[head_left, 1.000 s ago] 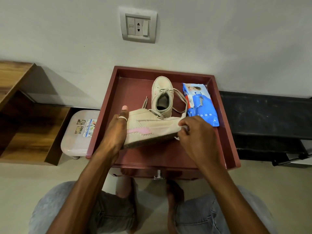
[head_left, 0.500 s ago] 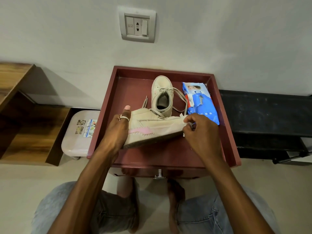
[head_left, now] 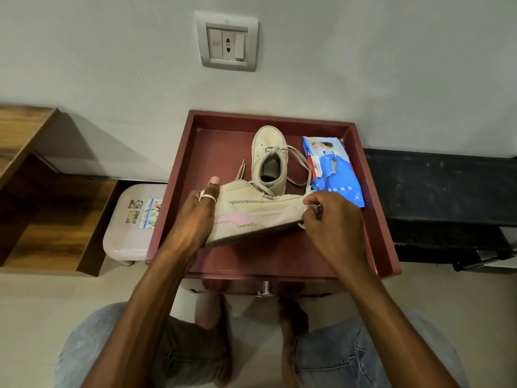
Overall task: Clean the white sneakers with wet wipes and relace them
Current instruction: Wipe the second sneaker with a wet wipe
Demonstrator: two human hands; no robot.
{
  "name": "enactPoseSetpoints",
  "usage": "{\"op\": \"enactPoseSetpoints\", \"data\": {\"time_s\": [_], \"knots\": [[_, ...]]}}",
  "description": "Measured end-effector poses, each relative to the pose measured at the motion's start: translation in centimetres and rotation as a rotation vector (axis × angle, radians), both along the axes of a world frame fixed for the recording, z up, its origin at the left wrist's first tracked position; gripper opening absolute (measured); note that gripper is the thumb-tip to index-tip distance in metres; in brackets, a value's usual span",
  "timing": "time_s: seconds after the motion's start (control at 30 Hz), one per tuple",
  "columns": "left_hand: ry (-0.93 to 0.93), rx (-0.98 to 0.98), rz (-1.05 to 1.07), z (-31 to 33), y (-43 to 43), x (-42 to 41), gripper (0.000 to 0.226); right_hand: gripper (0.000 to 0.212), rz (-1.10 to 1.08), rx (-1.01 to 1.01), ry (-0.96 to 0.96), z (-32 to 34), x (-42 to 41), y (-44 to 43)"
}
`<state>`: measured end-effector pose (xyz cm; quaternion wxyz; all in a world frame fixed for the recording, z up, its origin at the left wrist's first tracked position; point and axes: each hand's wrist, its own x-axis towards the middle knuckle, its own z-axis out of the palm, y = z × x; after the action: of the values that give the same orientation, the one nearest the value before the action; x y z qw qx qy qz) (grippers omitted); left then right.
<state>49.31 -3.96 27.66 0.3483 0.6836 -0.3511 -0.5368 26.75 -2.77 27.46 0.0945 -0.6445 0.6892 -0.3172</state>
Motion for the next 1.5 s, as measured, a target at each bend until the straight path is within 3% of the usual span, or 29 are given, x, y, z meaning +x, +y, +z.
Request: {"op": "enactPoseSetpoints", "data": {"time_s": [0.1,0.17,0.3,0.5,0.63,0.8,0.9,0.97,1.13,1.23,1.33,1.43,1.5], "knots": [[0.011,-0.020,-0.001,-0.1,-0.1,-0.1,0.068,0.016,0.120,-0.022,-0.004,0.2,0.8,0.9],[0.012,-0.038,-0.002,-0.1,-0.1,-0.1,0.065,0.014,0.066,0.005,0.007,-0.3,-0.6,0.1],[0.049,-0.045,-0.018,-0.4,0.0,0.1,0.076,0.013,-0.100,0.094,-0.021,-0.8,-2.8,-1.3],[0.079,0.001,-0.026,-0.7,-0.2,0.5,0.084,0.015,0.089,-0.011,-0.023,-0.1,-0.8,0.4],[0.109,-0.042,-0.086,-0.7,0.0,0.8,0.089,0.015,-0.035,0.100,-0.020,-1.0,-3.6,-1.9],[0.144,-0.039,-0.067,-1.0,-0.1,1.3,0.078,0.016,0.054,0.021,-0.026,-0.2,-1.5,0.3],[0.150,-0.050,-0.055,-0.8,-0.1,1.4,0.059,0.018,0.164,-0.008,-0.034,0.0,-0.8,1.2],[0.141,-0.045,-0.082,-0.5,0.0,1.4,0.055,0.018,0.107,0.045,-0.065,-0.5,-1.9,0.1],[0.102,-0.044,-0.178,0.1,0.1,2.2,0.089,0.020,-0.008,0.321,-0.125,-2.5,-4.5,-2.6],[0.098,-0.052,-0.207,0.2,0.2,2.8,0.079,0.034,0.017,0.508,-0.354,-3.3,-4.2,-2.7],[0.073,-0.056,-0.191,0.1,0.4,2.9,0.072,0.030,-0.027,0.533,-0.511,-2.9,-4.2,-2.3],[0.065,-0.059,-0.188,0.0,0.3,3.0,0.072,0.020,-0.022,0.457,-0.356,-1.3,-4.1,-1.1],[0.055,-0.075,-0.173,0.1,0.3,2.9,0.060,0.019,0.015,0.427,-0.326,-0.3,-3.9,-0.2]]}}
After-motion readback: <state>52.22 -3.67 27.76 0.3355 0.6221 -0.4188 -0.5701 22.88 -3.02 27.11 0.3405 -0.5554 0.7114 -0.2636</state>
